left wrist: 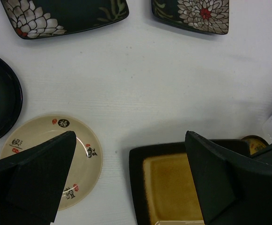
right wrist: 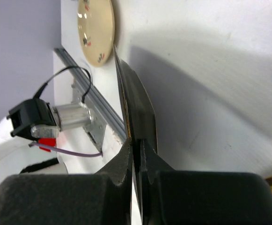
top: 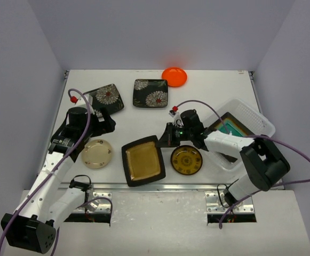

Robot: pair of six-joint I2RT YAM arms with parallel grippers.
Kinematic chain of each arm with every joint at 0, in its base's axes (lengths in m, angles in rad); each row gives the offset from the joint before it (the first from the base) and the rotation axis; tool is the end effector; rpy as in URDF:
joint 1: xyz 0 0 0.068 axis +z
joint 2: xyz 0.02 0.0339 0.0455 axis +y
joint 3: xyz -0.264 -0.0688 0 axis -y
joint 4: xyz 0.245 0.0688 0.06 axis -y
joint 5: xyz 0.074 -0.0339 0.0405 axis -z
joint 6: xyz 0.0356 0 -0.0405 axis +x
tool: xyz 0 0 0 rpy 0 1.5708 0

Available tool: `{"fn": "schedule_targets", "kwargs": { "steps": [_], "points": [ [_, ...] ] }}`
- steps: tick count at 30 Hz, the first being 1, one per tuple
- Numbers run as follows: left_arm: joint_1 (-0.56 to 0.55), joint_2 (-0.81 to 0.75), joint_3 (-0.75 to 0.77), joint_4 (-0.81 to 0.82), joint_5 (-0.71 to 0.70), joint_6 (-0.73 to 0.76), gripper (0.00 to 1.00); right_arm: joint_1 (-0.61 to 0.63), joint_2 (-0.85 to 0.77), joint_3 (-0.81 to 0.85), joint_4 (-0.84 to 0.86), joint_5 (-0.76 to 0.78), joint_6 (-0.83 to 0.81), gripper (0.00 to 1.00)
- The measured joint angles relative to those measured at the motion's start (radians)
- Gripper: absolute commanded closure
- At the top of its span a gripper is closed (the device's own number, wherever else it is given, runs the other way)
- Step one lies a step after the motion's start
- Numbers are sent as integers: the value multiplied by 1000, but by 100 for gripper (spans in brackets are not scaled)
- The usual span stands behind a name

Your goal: Place the plates into the plastic bin on the countertop

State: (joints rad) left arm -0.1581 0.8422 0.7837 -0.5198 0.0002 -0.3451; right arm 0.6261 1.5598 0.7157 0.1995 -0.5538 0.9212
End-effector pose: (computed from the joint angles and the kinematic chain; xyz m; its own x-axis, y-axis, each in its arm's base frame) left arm 0.1818 -0.0290 0.2961 -0.5613 -0.2531 -0.7880 -0.0343 0.9584 -0.2834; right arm 0.2387 0.1957 0.1716 -0.9627 0.1397 -0.2318 -0.1198 0.5483 0.8277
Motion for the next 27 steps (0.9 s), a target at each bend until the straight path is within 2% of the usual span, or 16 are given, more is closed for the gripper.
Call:
{"fn": "schedule_targets", "kwargs": {
  "steps": [10,16,22,27],
  "points": [
    [0,-7,0,0,-7,0,0,-201,-158,-29,-38,-38,43,100],
    [0,-7,0,0,-8,0,0,-402,-341,-26,-107,-107,48,100],
    [0,-9,0,0,-8,0,0,-696,-444,-26,-181,-231,69,100],
    [0,-8,0,0,-7,0,0,-1053,-518,-26,-244,-351,55,100]
  ]
}}
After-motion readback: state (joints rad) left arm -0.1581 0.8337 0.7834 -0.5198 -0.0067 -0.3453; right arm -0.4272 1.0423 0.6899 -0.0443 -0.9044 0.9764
